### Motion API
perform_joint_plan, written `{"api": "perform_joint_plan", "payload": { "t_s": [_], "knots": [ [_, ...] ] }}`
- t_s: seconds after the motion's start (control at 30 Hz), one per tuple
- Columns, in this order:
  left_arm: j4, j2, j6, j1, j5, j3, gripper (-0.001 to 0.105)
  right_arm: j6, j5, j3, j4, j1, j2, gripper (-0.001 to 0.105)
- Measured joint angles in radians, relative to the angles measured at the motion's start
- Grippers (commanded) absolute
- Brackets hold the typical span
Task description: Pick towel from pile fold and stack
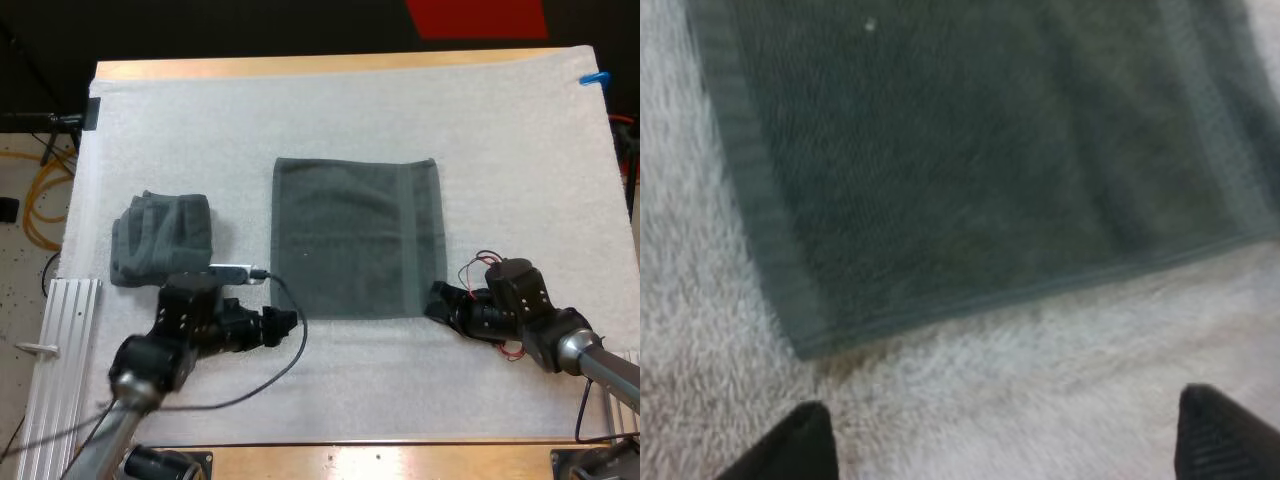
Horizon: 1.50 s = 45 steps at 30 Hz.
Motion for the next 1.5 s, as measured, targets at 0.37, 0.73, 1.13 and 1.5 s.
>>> {"api": "perform_joint_plan", "payload": {
  "t_s": [0.37,0.73,1.13,1.5],
  "knots": [
    [-0.237,0.355,-0.065,0.000,0.044,0.000,0.067,0.000,-0.060,0.000,0.000,0.000,0.000,0.000],
    [-0.259,0.362,-0.071,0.001,-0.041,-0.005,0.067,0.000,-0.062,0.000,-0.007,0.000,0.000,0.000],
    [-0.304,0.451,-0.073,0.011,-0.030,-0.022,0.038,0.000,-0.073,0.000,-0.007,0.000,0.000,0.000],
    [-0.320,0.487,-0.079,0.000,0.047,-0.088,0.000,-0.001,-0.084,0.000,-0.007,0.000,0.000,0.000]
  ]
}}
